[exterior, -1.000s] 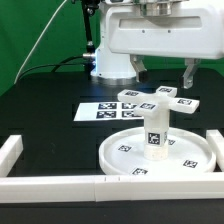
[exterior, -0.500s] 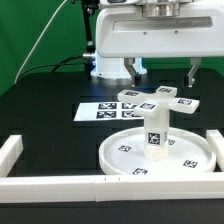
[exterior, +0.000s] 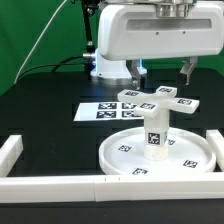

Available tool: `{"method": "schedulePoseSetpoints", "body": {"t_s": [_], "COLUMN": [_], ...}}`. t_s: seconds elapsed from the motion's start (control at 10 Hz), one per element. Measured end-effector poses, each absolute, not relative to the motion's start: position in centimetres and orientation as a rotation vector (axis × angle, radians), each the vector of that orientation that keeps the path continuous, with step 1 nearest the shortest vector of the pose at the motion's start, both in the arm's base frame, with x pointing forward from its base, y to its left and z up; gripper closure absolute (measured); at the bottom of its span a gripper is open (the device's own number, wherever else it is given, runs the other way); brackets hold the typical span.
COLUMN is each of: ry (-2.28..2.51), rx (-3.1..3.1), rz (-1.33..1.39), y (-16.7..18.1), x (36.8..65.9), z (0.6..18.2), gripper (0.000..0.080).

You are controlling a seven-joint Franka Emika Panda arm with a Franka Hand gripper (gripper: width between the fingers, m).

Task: Assemble round table

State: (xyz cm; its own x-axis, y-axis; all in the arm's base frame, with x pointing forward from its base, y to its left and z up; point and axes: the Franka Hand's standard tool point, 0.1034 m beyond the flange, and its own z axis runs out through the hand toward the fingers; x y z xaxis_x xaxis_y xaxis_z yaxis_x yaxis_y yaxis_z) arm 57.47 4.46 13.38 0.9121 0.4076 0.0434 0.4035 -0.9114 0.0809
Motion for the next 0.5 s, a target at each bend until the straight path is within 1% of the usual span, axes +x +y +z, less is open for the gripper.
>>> {"method": "schedulePoseSetpoints", "body": {"t_s": [0.1,0.5], "ry": [0.625,0.569], "rx": [3.006,3.02], "rz": [0.09,0.062], "y": [4.4,3.5], "x": [57.4,57.1], "z": [13.3,12.1], "gripper": [0.0151,0.0151]}}
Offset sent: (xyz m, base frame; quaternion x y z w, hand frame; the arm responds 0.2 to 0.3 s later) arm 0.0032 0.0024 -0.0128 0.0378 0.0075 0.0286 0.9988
